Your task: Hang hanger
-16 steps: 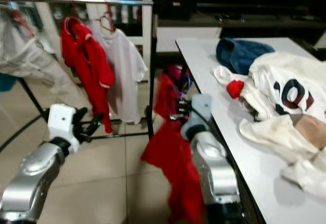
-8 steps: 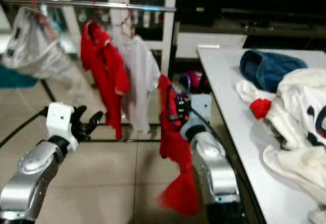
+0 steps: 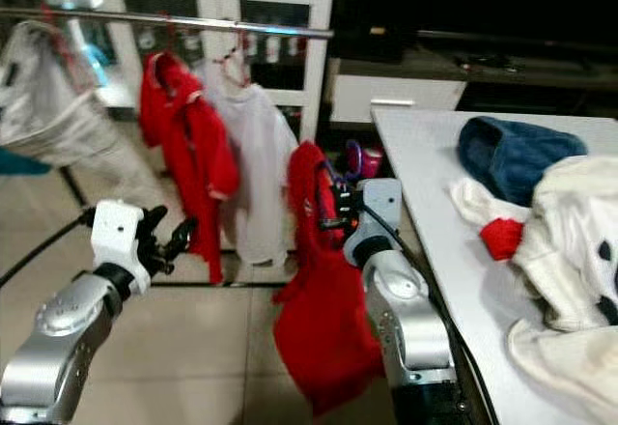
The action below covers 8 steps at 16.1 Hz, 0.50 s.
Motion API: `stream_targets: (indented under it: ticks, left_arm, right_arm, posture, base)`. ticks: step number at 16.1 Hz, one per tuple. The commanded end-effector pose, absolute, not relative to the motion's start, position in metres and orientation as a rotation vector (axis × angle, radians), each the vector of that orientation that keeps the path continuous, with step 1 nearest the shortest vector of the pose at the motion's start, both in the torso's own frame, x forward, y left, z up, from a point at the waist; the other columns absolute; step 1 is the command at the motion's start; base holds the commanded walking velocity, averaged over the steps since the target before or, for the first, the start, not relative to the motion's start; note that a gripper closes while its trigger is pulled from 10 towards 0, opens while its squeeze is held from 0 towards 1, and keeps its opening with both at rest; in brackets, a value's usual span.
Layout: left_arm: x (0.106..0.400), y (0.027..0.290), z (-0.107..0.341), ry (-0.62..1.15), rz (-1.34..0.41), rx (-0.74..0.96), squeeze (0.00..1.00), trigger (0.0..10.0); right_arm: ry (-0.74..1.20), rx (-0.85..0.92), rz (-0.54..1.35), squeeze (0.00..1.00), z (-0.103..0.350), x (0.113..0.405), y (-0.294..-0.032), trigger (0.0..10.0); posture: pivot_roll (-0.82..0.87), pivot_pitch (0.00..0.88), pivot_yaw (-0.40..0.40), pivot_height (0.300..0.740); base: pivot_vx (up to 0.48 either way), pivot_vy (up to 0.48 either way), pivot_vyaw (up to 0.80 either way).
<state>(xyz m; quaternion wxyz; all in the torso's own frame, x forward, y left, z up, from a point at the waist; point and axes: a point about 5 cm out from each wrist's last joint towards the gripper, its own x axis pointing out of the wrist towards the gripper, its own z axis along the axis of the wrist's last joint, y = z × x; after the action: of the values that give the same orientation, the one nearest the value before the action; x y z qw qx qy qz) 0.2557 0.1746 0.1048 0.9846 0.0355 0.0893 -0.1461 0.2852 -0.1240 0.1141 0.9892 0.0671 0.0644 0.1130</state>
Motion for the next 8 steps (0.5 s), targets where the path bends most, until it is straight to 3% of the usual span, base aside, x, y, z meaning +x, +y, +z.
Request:
stream_targets:
  ticks: [1, 8]
  left_arm:
    - [0.2563, 0.1671, 0.1067, 0.171, -0.315, 0.064, 0.00, 10.0]
    - [0.2584, 0.1681, 0.1097, 0.170, -0.336, 0.085, 0.00, 10.0]
  right_arm:
    - [0.103, 0.131, 0.204, 0.00, 0.1206, 0.2877, -0.1303, 10.0]
    - [0.098, 0.114, 0.197, 0.00, 0.1206, 0.2910, -0.1302, 10.0]
  posture:
    - [0.01, 0.000, -0.040, 0.740]
    - [0.02, 0.000, -0.027, 0.740]
  base:
    - [0.360, 0.000, 0.00]
    - [0.357, 0.000, 0.00]
